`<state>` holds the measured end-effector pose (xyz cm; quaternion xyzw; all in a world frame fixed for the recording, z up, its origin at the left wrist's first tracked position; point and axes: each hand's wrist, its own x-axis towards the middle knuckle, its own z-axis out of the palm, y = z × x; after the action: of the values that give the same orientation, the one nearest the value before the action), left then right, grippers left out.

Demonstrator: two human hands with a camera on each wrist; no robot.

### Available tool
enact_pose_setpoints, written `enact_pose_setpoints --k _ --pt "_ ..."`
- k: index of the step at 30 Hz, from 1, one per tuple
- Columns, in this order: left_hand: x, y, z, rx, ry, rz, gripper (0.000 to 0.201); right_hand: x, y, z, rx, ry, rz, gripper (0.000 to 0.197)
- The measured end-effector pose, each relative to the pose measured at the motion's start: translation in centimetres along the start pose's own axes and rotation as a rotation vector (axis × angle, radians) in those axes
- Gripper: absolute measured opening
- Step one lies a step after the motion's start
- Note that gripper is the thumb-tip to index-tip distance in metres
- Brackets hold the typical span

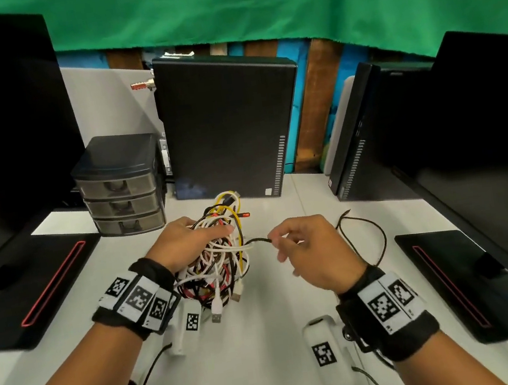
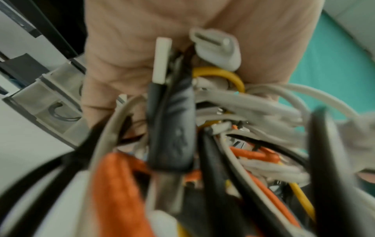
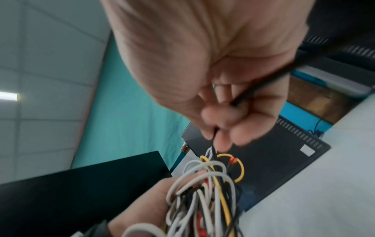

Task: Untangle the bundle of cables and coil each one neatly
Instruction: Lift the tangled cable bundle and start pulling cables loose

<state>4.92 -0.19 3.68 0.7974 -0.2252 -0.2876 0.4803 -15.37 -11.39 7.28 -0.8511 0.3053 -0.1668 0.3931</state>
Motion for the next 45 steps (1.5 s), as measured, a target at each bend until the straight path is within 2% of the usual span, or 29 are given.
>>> enact_pose_setpoints --k 3,6,10,12,13,14,16,17,18,19,21,24,29,30,32,37,45 --pt "-0.7 0.5 0.6 0.065 -0.087 0.034 0.052 0.9 0.1 -0.9 -0.285 0.041 -0.081 0.019" --pt "-1.2 0.8 1.5 0.040 -0.177 0.071 0.046 1.7 -0.7 -1.9 -0.463 0.001 -0.135 0.021" --pt "-1.1 0.9 2.4 -0.117 -0.213 0.043 0.051 1.9 -2.3 -0.8 -0.696 -0.158 -0.265 0.019" --pt "-1.2 0.7 2.5 -0.233 -0.263 0.011 0.059 2.3 -2.8 -0.5 -0.782 -0.182 -0.311 0.018" --pt "-1.4 0.8 2.6 -0.318 -0.306 0.003 0.053 2.5 -3.0 -0.7 -0.783 -0.153 -0.353 0.018" --pt "-1.5 0.8 2.8 -0.428 -0.335 0.002 0.040 2.4 -3.2 -1.0 -0.739 -0.070 -0.411 0.017" --pt "-1.7 1.1 2.8 -0.661 -0.378 -0.027 0.017 1.2 -3.8 -1.6 -0.456 0.253 -0.590 0.016" --pt "-1.7 1.2 2.7 -0.762 -0.391 -0.048 0.015 -0.1 -4.2 -1.7 -0.268 0.402 -0.660 0.012" --pt "-1.7 1.2 2.7 -0.845 -0.401 -0.065 0.015 -1.4 -4.4 -1.6 -0.105 0.466 -0.673 0.009" --pt "-1.7 1.1 2.6 -0.910 -0.399 -0.074 0.015 -2.6 -4.2 -1.2 0.013 0.455 -0.629 0.010" --pt "-1.7 1.0 2.3 -0.993 -0.396 -0.080 0.022 -3.7 -2.7 0.0 0.126 0.341 -0.430 0.017" --pt "-2.0 0.7 2.1 -1.064 -0.390 -0.084 0.034 -3.1 0.5 1.6 0.075 0.230 -0.183 0.018" --pt "-2.0 0.2 2.1 -1.103 -0.390 -0.044 0.052 -1.7 1.1 3.0 0.240 0.200 -0.015 0.015" --pt "-2.0 0.3 2.1 -1.095 -0.369 -0.021 0.048 -1.4 0.9 3.1 0.268 0.194 0.019 0.017" --pt "-1.9 0.4 2.2 -1.055 -0.325 0.035 0.033 -1.1 0.4 3.3 0.303 0.142 0.061 0.024" --pt "-1.7 0.3 2.7 -1.053 -0.304 0.109 0.039 -1.1 -0.6 3.4 0.410 -0.008 0.049 0.020" --pt "-1.9 0.5 3.2 -1.089 -0.323 0.138 0.048 -1.1 -0.3 3.4 0.396 0.101 0.099 0.022"
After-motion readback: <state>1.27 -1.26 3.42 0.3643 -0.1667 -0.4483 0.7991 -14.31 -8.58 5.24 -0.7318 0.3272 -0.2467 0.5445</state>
